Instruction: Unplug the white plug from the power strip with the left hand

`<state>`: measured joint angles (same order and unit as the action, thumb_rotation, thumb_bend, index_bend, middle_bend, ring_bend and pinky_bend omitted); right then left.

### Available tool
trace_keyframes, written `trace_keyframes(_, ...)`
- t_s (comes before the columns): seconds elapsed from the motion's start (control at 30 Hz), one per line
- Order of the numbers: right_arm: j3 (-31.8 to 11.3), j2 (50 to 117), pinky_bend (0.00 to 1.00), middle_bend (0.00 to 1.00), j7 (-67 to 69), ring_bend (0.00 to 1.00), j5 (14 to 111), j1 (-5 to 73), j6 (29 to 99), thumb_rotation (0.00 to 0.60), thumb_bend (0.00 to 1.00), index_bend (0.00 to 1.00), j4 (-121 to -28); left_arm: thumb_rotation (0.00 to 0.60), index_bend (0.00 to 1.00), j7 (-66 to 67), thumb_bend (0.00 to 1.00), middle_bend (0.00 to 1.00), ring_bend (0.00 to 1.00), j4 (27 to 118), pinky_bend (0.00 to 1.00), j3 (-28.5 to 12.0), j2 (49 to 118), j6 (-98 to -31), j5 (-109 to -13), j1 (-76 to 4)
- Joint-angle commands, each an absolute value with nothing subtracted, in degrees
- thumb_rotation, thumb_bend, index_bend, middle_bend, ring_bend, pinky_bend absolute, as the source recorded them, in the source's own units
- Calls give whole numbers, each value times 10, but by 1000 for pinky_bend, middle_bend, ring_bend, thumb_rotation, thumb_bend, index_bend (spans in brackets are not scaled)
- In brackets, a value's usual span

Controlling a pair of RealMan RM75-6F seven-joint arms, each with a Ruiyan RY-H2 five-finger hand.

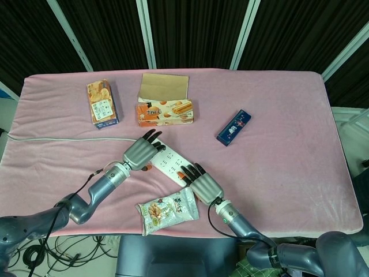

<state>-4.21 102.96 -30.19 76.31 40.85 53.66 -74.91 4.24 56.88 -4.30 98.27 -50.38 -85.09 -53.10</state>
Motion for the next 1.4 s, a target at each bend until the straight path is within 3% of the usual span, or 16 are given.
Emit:
trace_keyframes(0.03, -42, 1029, 63, 1, -302, 43, 763, 408, 538, 600, 638, 0, -749, 600, 318, 44, 168, 363, 14, 567, 79, -44, 984, -505, -850, -531)
trace_keyframes(0.5, -43, 1026, 63, 1, -304, 43, 760, 406, 541, 600, 638, 0, -750, 600, 349, 46, 198, 391, 27, 550, 81, -41, 993, -498, -849, -531)
trace_keyframes(0.93, -42, 1025, 63, 2, -307, 43, 754, 405, 538, 600, 638, 0, -748, 600, 427, 40, 407, 461, 65, 536, 90, -34, 1005, -506, -864, -535)
trace_keyframes(1.2, -41, 1024, 62, 1, -311, 43, 753, 405, 537, 600, 638, 0, -753, 600, 458, 43, 467, 496, 78, 534, 90, -30, 1002, -497, -864, -536)
trace_keyframes(1.4, -41, 1023, 63, 2, -314, 43, 752, 406, 537, 600, 630, 0, -757, 600, 535, 41, 548, 552, 113, 556, 94, -33, 986, -484, -860, -541)
